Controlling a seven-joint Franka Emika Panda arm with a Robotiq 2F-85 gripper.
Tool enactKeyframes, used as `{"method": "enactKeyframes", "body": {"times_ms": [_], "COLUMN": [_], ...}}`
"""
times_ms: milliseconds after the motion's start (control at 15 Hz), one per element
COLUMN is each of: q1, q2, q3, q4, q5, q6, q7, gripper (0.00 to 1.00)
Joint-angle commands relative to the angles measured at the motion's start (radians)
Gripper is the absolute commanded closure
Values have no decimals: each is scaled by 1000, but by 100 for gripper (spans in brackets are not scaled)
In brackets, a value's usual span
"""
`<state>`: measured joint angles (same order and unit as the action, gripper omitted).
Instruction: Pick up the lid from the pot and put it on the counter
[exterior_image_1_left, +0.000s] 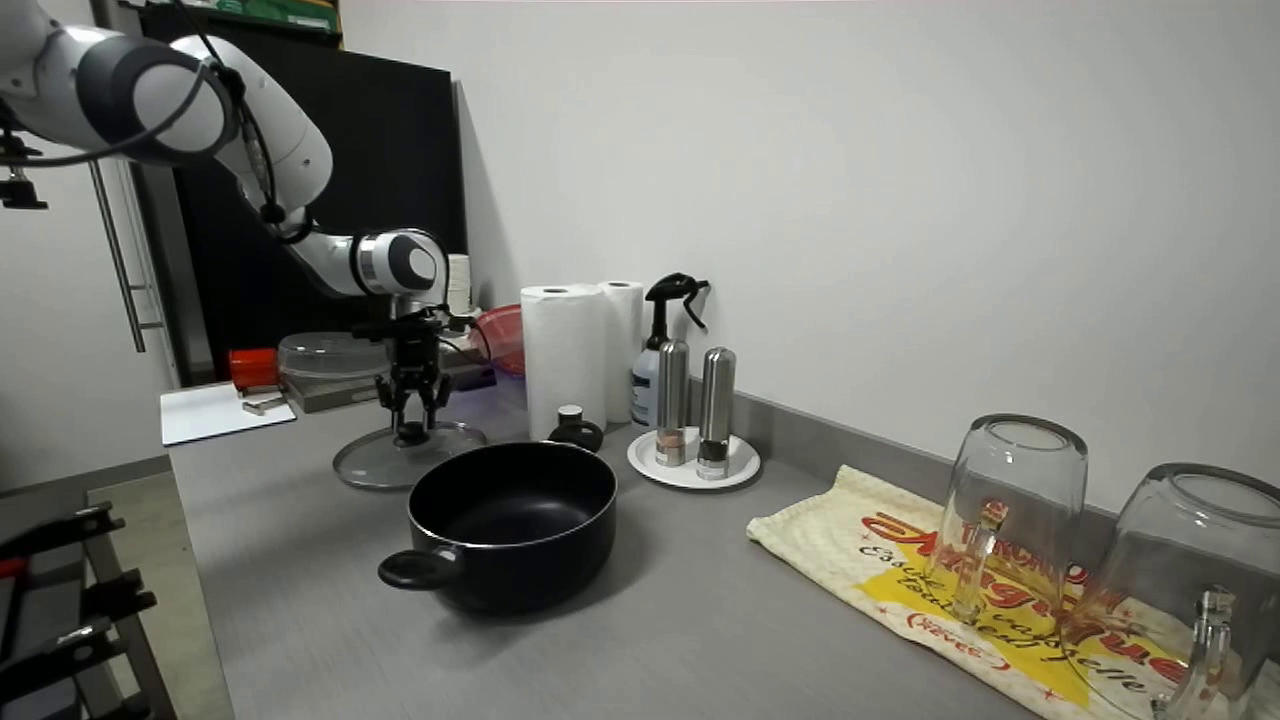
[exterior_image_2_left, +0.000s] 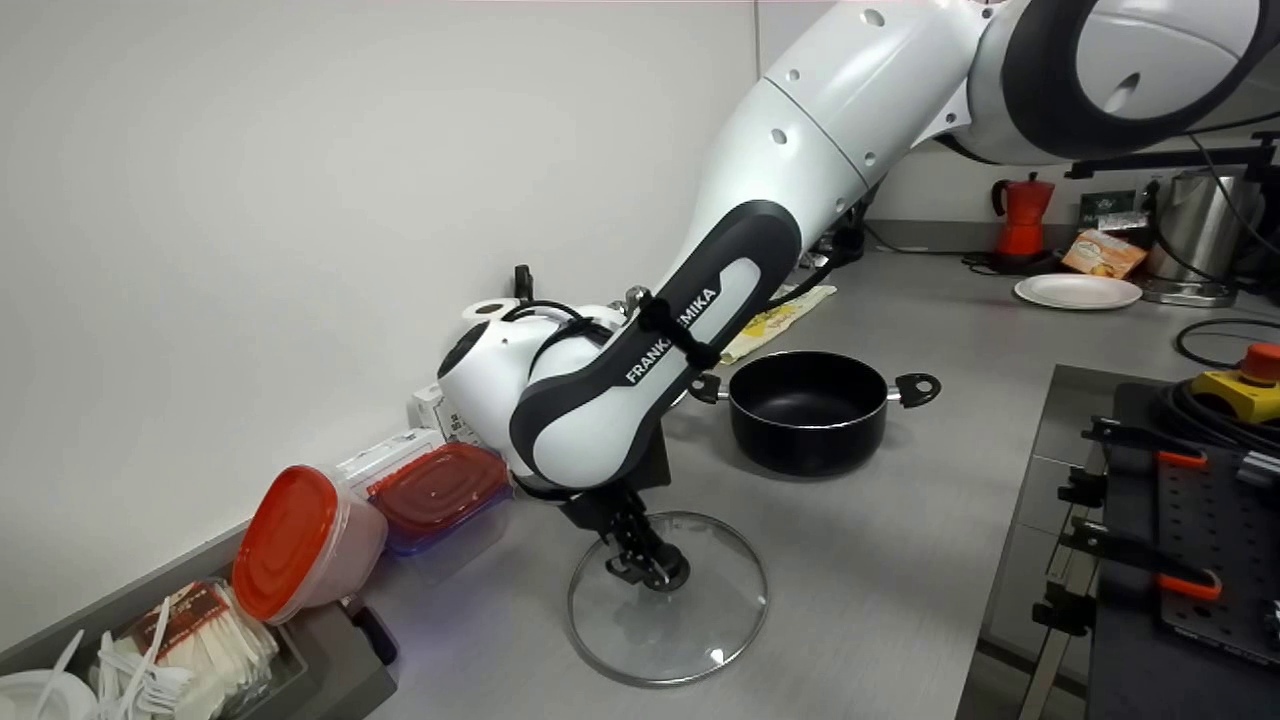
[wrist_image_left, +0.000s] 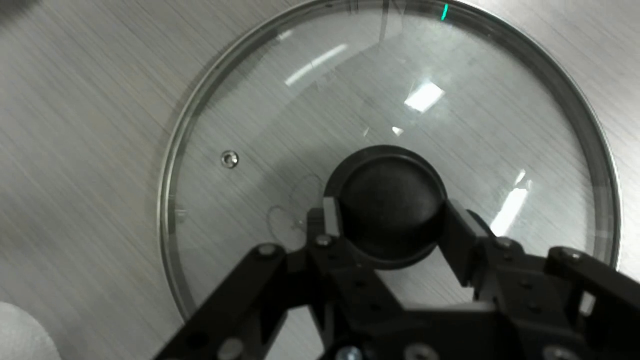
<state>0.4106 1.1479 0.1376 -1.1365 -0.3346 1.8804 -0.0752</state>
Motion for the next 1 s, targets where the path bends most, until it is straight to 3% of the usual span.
{"method": "enactKeyframes", "body": {"times_ms": [0, 267, 333, 400, 467, 667, 933], "q1": [0, 0, 0, -5, -1, -7, -8], "q2": [0, 1, 1, -23, 1, -1, -1], "q3": [0, 0, 0, -5, 0, -1, -1], "q4": [1, 1, 2, -28, -1, -3, -3], "q5": [0, 0, 0, -6, -2, -3, -3], "q6": [0, -1, -1, 8, 1, 1, 2], "q7": [0, 0, 0, 5, 1, 1, 1], "gripper": [50, 50, 25, 24, 44, 24, 24]}}
